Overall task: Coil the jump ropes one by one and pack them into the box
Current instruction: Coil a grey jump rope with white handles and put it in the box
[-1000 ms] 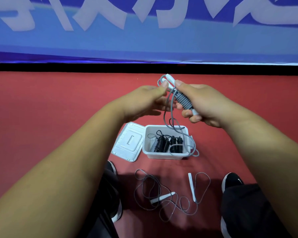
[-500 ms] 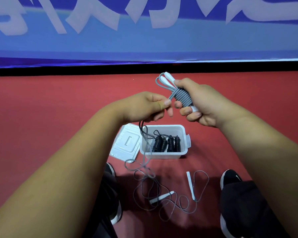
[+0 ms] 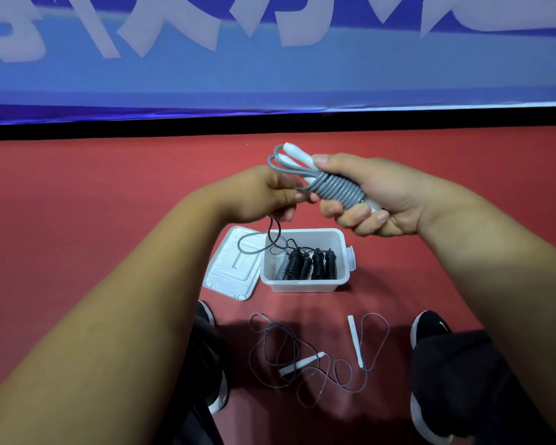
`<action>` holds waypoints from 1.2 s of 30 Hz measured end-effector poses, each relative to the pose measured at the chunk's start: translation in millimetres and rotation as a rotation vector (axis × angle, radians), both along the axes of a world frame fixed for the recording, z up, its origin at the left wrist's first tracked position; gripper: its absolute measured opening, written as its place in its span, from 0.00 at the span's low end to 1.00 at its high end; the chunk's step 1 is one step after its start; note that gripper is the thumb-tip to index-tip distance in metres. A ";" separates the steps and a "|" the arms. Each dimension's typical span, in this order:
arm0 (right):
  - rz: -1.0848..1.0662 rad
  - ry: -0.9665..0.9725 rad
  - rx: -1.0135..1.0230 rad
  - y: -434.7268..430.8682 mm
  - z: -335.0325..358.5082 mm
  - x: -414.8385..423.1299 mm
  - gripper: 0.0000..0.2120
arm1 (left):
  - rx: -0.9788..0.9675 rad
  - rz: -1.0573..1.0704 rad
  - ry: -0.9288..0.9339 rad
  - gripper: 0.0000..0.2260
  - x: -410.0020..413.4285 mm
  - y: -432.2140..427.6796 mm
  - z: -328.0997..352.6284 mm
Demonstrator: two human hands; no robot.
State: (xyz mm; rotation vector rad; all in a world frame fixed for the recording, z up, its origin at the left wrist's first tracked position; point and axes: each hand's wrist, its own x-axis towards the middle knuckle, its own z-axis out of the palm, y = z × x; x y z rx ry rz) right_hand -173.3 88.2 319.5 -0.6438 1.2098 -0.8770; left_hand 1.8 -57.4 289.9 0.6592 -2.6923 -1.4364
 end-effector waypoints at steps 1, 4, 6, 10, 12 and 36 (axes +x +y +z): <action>0.041 0.002 0.021 1.7 0.8 0.1 0.22 | -0.002 -0.005 0.027 0.09 0.2 -0.2 0.6; 0.188 0.015 0.081 6.4 5.0 -0.3 0.23 | 0.037 0.005 0.108 0.06 2.3 -3.4 8.4; 0.288 0.022 0.131 8.4 4.1 0.1 0.27 | 0.069 0.022 0.145 0.15 2.3 -1.4 16.4; 0.408 0.027 0.181 7.8 -8.6 7.7 0.24 | 0.118 0.068 0.180 0.10 -2.9 3.5 21.5; 0.409 0.113 0.194 6.4 -16.5 10.6 0.20 | 0.060 0.073 0.169 0.09 -3.5 3.6 20.9; -0.353 0.266 -0.065 -22.3 -44.0 2.5 0.04 | -0.402 0.135 0.032 0.11 5.2 -9.0 12.9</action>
